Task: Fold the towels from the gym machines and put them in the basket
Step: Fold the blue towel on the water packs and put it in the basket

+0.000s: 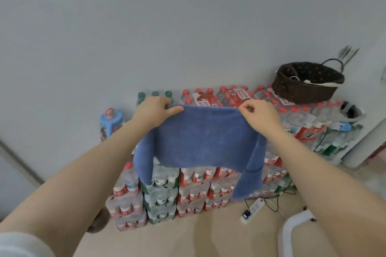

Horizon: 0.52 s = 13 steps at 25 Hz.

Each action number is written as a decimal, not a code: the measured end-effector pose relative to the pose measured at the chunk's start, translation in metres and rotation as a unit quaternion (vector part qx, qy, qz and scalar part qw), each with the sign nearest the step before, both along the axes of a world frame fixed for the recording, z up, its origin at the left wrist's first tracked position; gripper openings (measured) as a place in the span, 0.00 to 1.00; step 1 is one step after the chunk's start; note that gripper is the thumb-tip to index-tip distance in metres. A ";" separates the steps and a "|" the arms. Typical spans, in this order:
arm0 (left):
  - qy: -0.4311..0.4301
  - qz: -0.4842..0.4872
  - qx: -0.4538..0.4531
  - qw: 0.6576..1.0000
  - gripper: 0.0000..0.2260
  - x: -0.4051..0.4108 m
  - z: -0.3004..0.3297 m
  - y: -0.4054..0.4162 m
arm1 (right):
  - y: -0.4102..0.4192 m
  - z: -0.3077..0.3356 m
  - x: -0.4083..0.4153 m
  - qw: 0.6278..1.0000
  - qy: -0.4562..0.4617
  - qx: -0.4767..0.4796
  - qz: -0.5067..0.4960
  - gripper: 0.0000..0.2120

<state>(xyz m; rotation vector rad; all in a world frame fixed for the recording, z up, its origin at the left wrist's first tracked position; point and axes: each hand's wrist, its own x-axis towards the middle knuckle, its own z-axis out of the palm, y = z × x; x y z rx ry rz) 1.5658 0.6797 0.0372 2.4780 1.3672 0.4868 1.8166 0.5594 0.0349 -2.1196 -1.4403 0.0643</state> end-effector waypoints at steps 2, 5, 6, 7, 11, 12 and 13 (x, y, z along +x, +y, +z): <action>0.028 0.013 0.011 0.999 0.21 0.025 -0.002 0.036 | 0.039 -0.002 0.028 0.999 -0.025 -0.028 -0.002 0.10; 0.037 0.040 0.034 0.998 0.15 0.061 -0.004 0.080 | 0.096 -0.003 0.066 0.998 -0.028 -0.061 0.019 0.11; 0.042 0.050 0.049 0.997 0.12 0.074 -0.005 0.096 | 0.119 -0.003 0.081 0.997 -0.021 -0.069 0.037 0.10; 0.051 0.058 0.061 0.995 0.11 0.087 -0.005 0.111 | 0.140 -0.003 0.095 0.995 -0.021 -0.078 0.050 0.09; 0.115 0.086 0.077 0.987 0.12 0.135 -0.010 0.169 | 0.218 -0.015 0.142 0.993 -0.056 -0.077 0.071 0.11; 0.133 0.100 0.079 0.983 0.12 0.145 -0.012 0.182 | 0.236 -0.022 0.151 0.992 -0.059 -0.068 0.084 0.12; 0.149 0.120 0.080 0.978 0.12 0.153 -0.012 0.194 | 0.254 -0.029 0.159 0.991 -0.059 -0.062 0.101 0.12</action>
